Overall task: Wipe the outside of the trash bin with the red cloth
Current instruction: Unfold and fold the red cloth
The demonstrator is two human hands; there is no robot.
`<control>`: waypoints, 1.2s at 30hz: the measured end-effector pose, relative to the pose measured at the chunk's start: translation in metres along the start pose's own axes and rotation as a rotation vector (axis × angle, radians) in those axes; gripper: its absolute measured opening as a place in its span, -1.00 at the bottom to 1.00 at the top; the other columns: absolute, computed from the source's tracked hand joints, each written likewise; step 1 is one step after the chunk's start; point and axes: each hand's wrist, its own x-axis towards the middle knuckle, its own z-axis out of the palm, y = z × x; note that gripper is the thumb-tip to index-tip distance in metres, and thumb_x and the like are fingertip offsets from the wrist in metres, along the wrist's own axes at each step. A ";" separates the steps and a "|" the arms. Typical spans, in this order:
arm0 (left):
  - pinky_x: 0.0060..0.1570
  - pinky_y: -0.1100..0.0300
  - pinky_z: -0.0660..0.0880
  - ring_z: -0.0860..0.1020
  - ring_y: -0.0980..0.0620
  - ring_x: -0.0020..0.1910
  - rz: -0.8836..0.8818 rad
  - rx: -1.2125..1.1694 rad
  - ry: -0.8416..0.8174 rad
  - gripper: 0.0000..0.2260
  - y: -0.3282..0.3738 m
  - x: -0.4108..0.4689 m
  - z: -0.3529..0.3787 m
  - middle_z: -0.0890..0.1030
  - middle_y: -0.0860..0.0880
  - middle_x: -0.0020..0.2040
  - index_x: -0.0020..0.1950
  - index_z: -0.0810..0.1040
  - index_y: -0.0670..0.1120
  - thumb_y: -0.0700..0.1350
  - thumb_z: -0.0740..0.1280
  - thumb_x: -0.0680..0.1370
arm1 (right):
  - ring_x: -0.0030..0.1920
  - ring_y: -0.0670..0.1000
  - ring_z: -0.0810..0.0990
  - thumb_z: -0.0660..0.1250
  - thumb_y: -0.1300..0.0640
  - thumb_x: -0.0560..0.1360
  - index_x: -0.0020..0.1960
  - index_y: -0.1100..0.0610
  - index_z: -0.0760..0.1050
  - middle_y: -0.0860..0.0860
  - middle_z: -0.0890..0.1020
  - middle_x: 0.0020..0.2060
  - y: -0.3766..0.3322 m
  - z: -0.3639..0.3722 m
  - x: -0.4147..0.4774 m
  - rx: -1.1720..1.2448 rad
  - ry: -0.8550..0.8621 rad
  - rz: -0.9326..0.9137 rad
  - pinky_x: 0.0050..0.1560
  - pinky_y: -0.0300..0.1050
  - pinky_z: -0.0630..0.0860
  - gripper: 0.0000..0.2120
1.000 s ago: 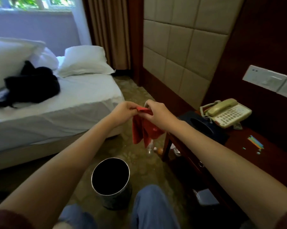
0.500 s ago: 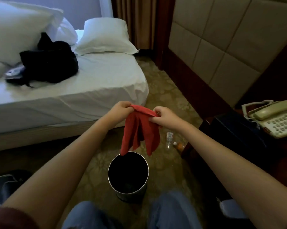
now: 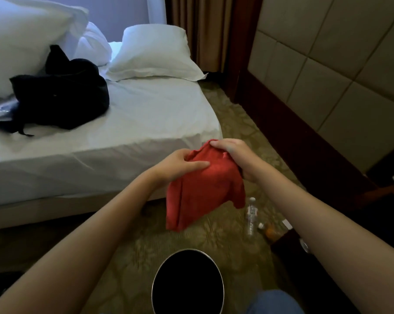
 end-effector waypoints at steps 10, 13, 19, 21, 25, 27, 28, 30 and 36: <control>-0.18 0.39 0.51 0.60 0.20 -0.22 0.222 0.094 0.225 -0.89 -0.076 0.087 -0.010 0.67 -0.02 -0.15 -0.05 0.63 -0.10 -0.10 0.40 0.47 | -0.04 0.02 0.68 0.32 -0.44 0.22 0.14 0.03 0.57 0.03 0.70 -0.05 0.100 0.009 0.103 -0.071 -0.093 0.058 -0.10 -0.09 0.59 -0.31; -0.12 0.26 0.51 0.58 0.18 -0.23 0.239 0.131 0.261 -0.90 -0.106 0.090 0.003 0.65 -0.03 -0.20 -0.12 0.61 -0.12 -0.09 0.39 0.48 | -0.05 0.04 0.68 0.33 -0.35 0.33 0.09 0.11 0.58 0.07 0.70 -0.07 0.132 0.011 0.101 -0.040 -0.106 0.025 -0.06 -0.10 0.60 -0.41; -0.48 0.37 0.23 0.33 0.25 -0.51 0.261 0.425 0.285 -0.75 -0.147 0.066 0.021 0.38 0.08 -0.46 -0.37 0.46 -0.09 -0.08 0.43 0.45 | -0.60 -0.21 0.40 0.36 0.09 0.48 -0.39 0.08 0.46 -0.14 0.48 -0.60 0.161 -0.006 0.069 -0.146 0.063 -0.173 -0.58 -0.34 0.29 -0.73; -0.50 0.33 0.19 0.27 0.21 -0.49 0.228 0.469 0.285 -0.68 -0.161 0.058 0.026 0.31 0.06 -0.46 -0.41 0.35 -0.05 -0.11 0.41 0.47 | -0.64 -0.21 0.31 0.34 0.16 0.48 -0.42 0.07 0.42 -0.13 0.42 -0.60 0.159 -0.014 0.061 -0.209 0.149 -0.244 -0.60 -0.37 0.20 -0.69; -0.29 0.19 0.29 0.41 0.06 -0.29 0.173 0.542 0.288 -0.93 -0.190 0.043 0.052 0.47 -0.09 -0.30 -0.21 0.51 -0.17 -0.31 0.31 0.44 | -0.59 -0.24 0.35 0.29 0.20 0.50 -0.36 0.09 0.48 -0.06 0.45 -0.47 0.156 -0.016 0.036 -0.289 0.158 -0.331 -0.55 -0.43 0.23 -0.74; -0.27 0.19 0.33 0.45 0.09 -0.30 0.119 0.532 0.305 -0.89 -0.206 0.036 0.057 0.51 -0.07 -0.28 -0.19 0.54 -0.17 -0.35 0.28 0.42 | -0.58 -0.26 0.36 0.27 0.19 0.51 -0.34 0.09 0.49 -0.06 0.44 -0.45 0.152 -0.024 0.028 -0.302 0.218 -0.369 -0.52 -0.43 0.24 -0.75; -0.30 0.21 0.34 0.44 0.15 -0.37 0.087 0.478 0.315 -0.85 -0.212 0.032 0.056 0.52 -0.03 -0.32 -0.24 0.52 -0.14 -0.36 0.27 0.43 | -0.57 -0.25 0.35 0.26 0.19 0.52 -0.35 0.08 0.47 -0.05 0.43 -0.45 0.150 -0.032 0.024 -0.313 0.254 -0.384 -0.52 -0.41 0.24 -0.74; -0.38 0.28 0.35 0.41 0.27 -0.51 0.045 0.336 0.335 -0.77 -0.219 0.026 0.050 0.50 0.07 -0.47 -0.31 0.50 -0.08 -0.36 0.27 0.48 | -0.57 -0.23 0.35 0.25 0.17 0.52 -0.38 0.07 0.44 -0.05 0.42 -0.46 0.148 -0.050 0.016 -0.382 0.312 -0.399 -0.49 -0.35 0.24 -0.71; -0.49 0.35 0.24 0.34 0.18 -0.49 0.048 0.408 0.385 -0.75 -0.189 0.010 0.028 0.39 0.03 -0.46 -0.37 0.45 -0.10 -0.15 0.41 0.47 | -0.22 -0.01 0.49 0.25 0.08 0.51 -0.20 0.07 0.55 -0.04 0.55 -0.32 0.157 -0.094 0.001 -0.779 0.445 -0.350 -0.20 -0.17 0.32 -0.84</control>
